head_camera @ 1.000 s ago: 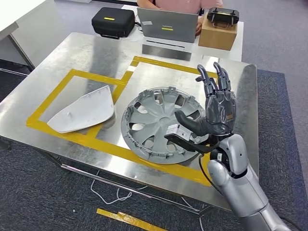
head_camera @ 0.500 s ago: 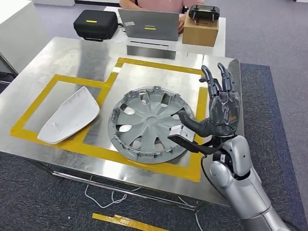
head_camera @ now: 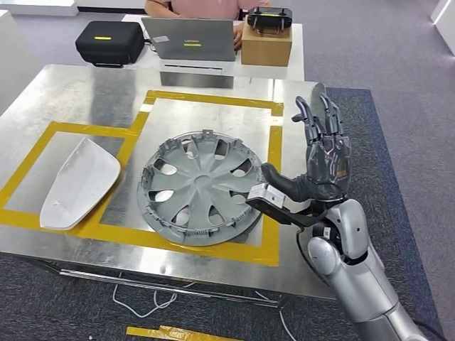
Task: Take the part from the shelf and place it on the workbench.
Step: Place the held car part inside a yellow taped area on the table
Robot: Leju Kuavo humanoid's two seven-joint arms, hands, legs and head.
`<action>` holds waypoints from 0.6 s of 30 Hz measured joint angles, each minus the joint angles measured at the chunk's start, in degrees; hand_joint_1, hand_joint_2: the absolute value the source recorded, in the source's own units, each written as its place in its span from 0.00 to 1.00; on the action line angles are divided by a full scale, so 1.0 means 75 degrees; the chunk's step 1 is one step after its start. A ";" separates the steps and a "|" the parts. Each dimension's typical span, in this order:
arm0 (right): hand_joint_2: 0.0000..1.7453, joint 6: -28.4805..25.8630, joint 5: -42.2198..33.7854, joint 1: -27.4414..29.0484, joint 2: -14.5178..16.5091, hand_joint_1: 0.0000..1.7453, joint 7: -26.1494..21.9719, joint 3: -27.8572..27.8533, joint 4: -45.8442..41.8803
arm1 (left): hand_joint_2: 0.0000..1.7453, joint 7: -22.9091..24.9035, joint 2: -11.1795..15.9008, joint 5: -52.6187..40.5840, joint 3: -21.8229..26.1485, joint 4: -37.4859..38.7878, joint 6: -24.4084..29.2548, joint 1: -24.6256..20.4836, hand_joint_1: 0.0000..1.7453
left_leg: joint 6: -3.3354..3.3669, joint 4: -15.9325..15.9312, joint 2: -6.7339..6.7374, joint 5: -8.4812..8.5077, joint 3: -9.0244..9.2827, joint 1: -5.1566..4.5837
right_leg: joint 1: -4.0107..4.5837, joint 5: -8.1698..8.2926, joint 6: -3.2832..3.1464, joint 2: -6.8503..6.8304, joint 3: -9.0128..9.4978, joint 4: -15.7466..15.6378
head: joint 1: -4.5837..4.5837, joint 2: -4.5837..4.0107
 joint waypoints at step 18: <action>0.00 0.0015 0.0208 -0.0019 -0.0001 0.00 0.0100 0.0058 0.0056 | 0.00 0.0080 -0.0026 -0.0314 0.0088 -0.0146 -0.0003 0.0021 0.00 | 0.0069 -0.0034 -0.0002 0.0001 -0.0006 -0.0041 | -0.0033 0.0075 0.0118 -0.0005 0.0037 -0.0120 | 0.0007 -0.0001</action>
